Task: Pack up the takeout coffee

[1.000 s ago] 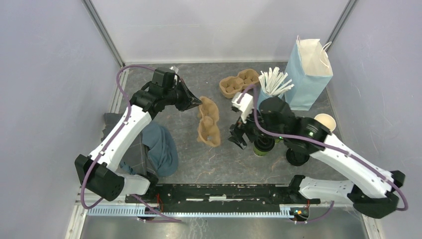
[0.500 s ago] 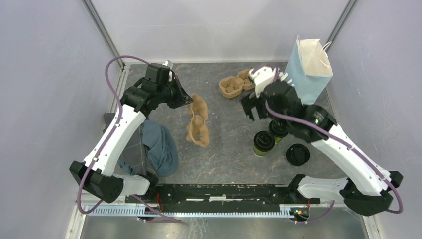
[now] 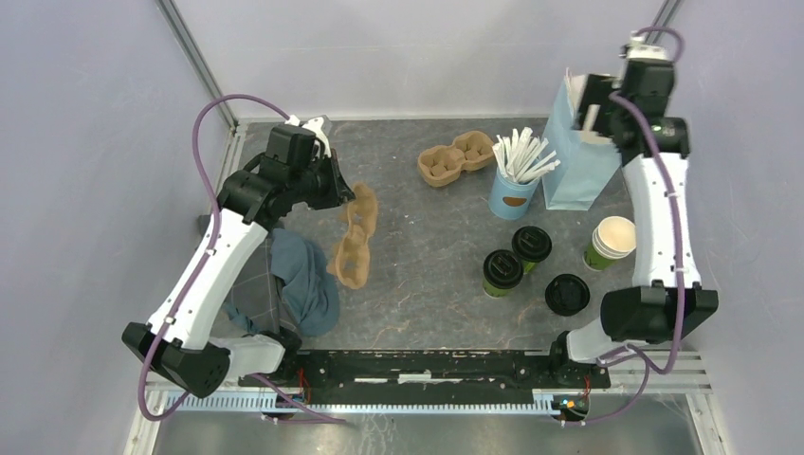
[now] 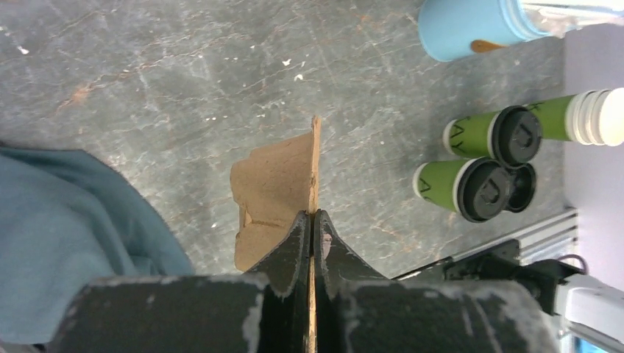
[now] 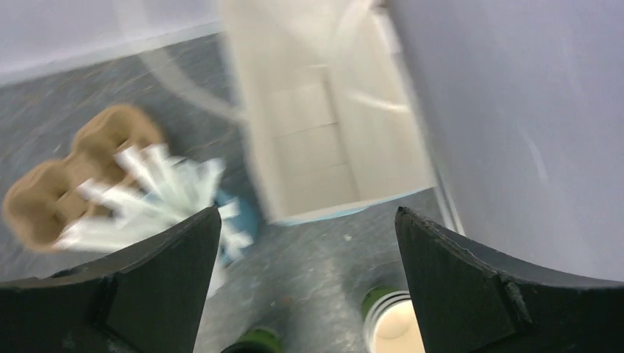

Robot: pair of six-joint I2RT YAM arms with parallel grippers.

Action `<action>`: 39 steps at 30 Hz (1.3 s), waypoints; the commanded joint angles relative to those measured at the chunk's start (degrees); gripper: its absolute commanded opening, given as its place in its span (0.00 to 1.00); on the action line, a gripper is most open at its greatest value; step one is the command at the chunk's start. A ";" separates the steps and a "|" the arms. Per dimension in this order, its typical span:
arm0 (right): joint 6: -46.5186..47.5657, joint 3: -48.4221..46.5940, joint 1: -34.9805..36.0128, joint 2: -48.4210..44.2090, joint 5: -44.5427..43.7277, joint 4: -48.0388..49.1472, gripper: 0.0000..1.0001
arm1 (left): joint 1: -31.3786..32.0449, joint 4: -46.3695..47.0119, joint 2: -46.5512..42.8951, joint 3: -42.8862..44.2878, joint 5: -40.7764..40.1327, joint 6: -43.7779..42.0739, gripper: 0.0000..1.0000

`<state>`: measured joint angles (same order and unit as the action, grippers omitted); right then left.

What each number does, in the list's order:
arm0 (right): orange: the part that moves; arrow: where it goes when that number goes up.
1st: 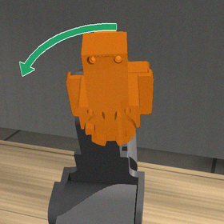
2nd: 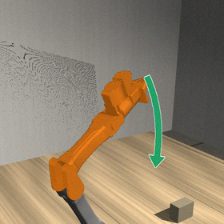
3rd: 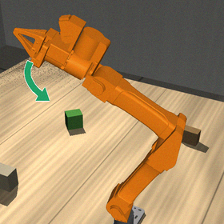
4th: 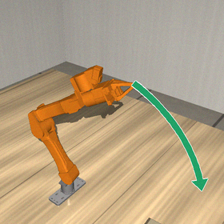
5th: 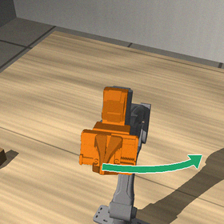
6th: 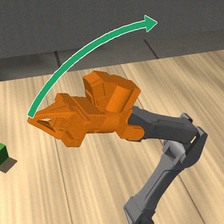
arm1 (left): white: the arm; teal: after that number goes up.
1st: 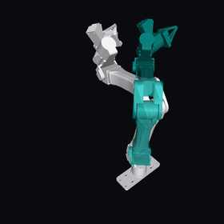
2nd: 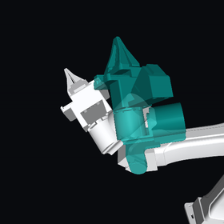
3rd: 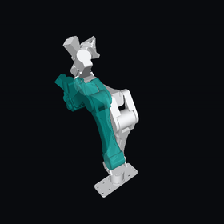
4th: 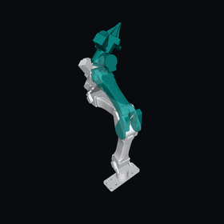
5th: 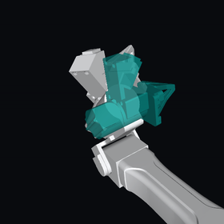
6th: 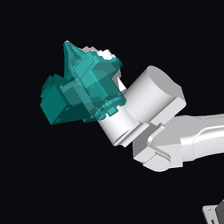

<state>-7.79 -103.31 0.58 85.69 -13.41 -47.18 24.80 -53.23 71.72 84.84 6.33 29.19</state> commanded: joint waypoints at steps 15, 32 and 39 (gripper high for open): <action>13.72 -8.77 -17.21 16.00 16.19 13.84 0.86 | 4.75 -2.71 3.82 2.76 -8.48 -8.89 0.02; 19.23 8.62 -17.17 13.39 8.65 32.16 0.73 | 3.98 -6.77 13.75 11.48 -8.08 -7.99 0.02; 20.06 2.04 -17.18 17.31 9.09 30.23 0.43 | 3.87 -7.01 12.82 10.97 -7.68 -7.31 0.02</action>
<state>11.57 -96.31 -16.40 101.47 -3.49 -18.17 28.95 -59.99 85.45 93.73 -1.41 23.09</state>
